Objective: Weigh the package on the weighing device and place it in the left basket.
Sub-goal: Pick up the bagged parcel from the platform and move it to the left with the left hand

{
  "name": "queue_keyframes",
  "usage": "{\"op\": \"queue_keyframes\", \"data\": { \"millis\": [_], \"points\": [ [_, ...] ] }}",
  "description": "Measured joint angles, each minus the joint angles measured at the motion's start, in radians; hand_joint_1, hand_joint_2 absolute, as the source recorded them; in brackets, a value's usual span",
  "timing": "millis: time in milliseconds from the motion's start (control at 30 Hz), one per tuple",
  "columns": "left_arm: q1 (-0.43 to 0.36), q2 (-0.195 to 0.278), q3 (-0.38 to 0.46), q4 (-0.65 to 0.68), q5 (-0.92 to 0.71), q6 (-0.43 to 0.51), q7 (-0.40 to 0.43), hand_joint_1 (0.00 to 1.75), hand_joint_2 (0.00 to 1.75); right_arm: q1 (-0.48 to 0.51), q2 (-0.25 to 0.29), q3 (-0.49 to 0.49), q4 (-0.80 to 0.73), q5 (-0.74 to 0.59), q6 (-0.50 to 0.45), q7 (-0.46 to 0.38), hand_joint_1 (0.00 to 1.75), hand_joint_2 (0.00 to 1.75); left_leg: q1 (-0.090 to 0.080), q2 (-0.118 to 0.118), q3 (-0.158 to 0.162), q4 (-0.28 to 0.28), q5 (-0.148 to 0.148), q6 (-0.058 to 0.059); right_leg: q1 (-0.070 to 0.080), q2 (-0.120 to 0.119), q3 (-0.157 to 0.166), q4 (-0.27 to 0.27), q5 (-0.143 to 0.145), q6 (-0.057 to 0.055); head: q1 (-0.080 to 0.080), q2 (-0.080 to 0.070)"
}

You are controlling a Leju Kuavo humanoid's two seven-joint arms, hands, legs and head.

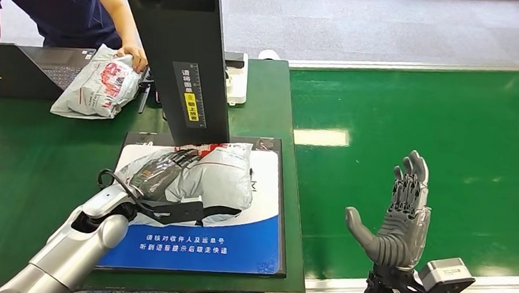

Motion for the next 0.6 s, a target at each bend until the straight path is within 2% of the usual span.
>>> {"op": "queue_keyframes", "data": {
  "millis": [167,400,600],
  "points": [
    [-0.003,-0.001,0.000,0.005,0.064,0.006,-0.058,1.75,1.75,-0.008,0.000,0.000,0.012,-0.011,-0.003,-0.001,0.00,1.75,0.000,0.000,0.000,0.000,0.001,0.000,0.000,0.000,0.000,0.000,0.001,0.000,0.000,0.000],
    [0.032,0.010,0.024,-0.083,0.184,-0.016,-0.128,1.75,1.75,-0.024,0.000,0.000,0.023,-0.018,-0.007,-0.001,0.00,1.75,0.000,0.000,-0.002,0.000,0.001,0.000,0.000,0.000,-0.002,0.000,0.001,0.000,0.000,0.000],
    [0.059,0.012,0.037,-0.134,0.204,-0.017,-0.142,1.75,1.75,-0.030,0.000,0.000,0.027,-0.018,-0.013,-0.001,0.00,1.75,0.000,0.000,-0.005,0.000,0.001,0.000,0.000,0.000,-0.005,0.000,0.001,0.000,0.000,0.000]
  ]
}}
